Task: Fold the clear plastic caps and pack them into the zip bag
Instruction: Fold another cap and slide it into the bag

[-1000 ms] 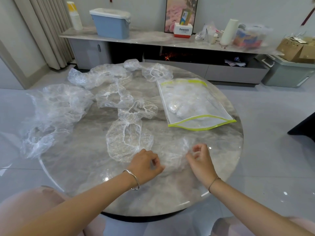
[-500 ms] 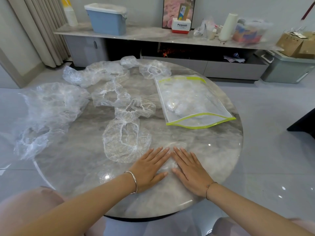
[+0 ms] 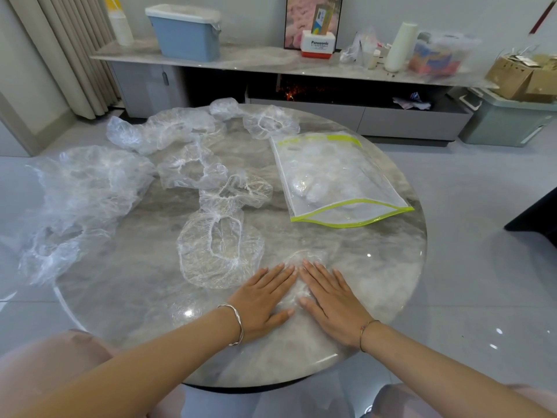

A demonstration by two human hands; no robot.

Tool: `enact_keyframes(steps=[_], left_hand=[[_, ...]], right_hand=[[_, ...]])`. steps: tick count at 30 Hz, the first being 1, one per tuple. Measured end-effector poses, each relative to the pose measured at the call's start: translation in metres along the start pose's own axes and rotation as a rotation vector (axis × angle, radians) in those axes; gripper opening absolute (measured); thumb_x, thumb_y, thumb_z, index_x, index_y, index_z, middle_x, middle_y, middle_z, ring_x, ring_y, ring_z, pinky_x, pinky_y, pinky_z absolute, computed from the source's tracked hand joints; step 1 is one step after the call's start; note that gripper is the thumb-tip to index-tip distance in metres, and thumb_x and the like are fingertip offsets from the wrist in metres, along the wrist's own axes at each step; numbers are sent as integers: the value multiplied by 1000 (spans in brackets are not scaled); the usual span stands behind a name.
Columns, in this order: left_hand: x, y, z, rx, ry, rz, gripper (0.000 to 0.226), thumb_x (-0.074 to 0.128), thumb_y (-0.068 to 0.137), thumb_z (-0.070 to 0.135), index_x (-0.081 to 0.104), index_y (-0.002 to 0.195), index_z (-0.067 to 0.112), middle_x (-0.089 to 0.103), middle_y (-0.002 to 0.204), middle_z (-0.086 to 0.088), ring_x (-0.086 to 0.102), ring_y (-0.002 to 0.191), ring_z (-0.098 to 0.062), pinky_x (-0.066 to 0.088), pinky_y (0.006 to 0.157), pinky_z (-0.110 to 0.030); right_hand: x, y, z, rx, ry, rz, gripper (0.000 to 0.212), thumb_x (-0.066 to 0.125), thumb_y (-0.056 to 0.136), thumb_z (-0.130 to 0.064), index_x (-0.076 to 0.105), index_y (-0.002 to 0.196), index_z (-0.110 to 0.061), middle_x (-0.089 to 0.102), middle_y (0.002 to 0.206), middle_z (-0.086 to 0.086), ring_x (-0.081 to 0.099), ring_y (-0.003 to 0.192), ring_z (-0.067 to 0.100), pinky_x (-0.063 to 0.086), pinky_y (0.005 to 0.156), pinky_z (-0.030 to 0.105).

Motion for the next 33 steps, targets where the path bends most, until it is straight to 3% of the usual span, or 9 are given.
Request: enact_keyframes(steps=[3, 5, 7, 10, 15, 18, 23, 28, 33], left_hand=[[-1, 1, 2, 22, -34, -16, 79, -1, 84, 65, -8, 148, 19, -10, 155, 5, -11, 144, -12, -13, 114, -25], [-3, 2, 1, 34, -47, -43, 84, -1, 79, 70, -12, 147, 22, -16, 154, 7, -16, 143, -9, -17, 112, -24], [-8, 2, -2, 55, -68, -27, 82, 10, 84, 68, -4, 149, 21, -7, 157, 6, -7, 145, -10, -14, 113, -24], [-16, -2, -3, 85, -167, 33, 77, 24, 80, 49, 18, 149, 17, 12, 157, 3, 16, 143, -12, 1, 114, -21], [-21, -5, -1, 55, -259, 147, 58, 31, 76, 37, 56, 123, 15, 55, 129, -1, 53, 117, -20, 35, 95, -22], [-24, -4, -2, -35, -353, 228, 46, 31, 86, 39, 64, 110, 19, 67, 104, 2, 61, 98, -18, 48, 85, -27], [-38, -5, -2, -240, -661, 305, 23, 38, 96, 43, 57, 98, 29, 65, 74, 7, 58, 66, -10, 50, 71, -36], [-44, -8, 1, -123, -424, 499, 41, 45, 91, 45, 49, 126, 24, 55, 106, 11, 51, 93, -1, 44, 81, -21], [-26, -3, 2, 185, -96, 371, 41, 46, 88, 41, 57, 124, 24, 55, 131, 3, 46, 121, -17, 36, 102, -32]], right_hand=[[-2, 0, -1, -8, 10, -3, 78, -11, 71, -68, -18, 140, -33, -26, 146, -23, -32, 130, -8, -26, 106, 19], [-5, -1, 1, -30, 10, 31, 82, -8, 75, -67, -7, 148, -30, -16, 150, -20, -22, 136, -6, -22, 109, 20], [-11, -3, 2, -68, 38, 158, 75, 8, 88, -65, 20, 150, -25, 10, 155, -15, 3, 143, 0, -11, 114, 20], [-15, -9, 4, -162, 68, 392, 43, 39, 92, -45, 57, 123, -21, 51, 131, -6, 40, 122, 9, 12, 110, 16], [-8, -12, 6, -200, -7, 309, 53, 54, 80, -62, 56, 118, -25, 53, 115, -14, 44, 110, 1, 20, 109, 26], [-6, -8, 7, -196, -9, 359, 40, 58, 83, -48, 59, 115, -24, 59, 108, -14, 49, 104, 4, 24, 106, 24], [-17, -2, 1, 90, 520, 398, 8, 67, 86, -25, 62, 92, -27, 65, 86, -12, 59, 85, 5, 43, 76, 15], [-19, 3, 0, 229, 719, 383, 27, 73, 78, -9, 54, 90, -25, 55, 95, -2, 48, 63, 12, 40, 62, 12], [-25, 9, 5, 336, 682, 278, 36, 77, 74, -13, 53, 99, -23, 47, 97, -7, 48, 70, 6, 38, 63, 9]])
Point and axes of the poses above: each hand's wrist, its own y-axis towards the middle knuckle, its own x-axis out of the palm, z = x × y, the point moved 1 cm from there along y, towards the middle knuckle
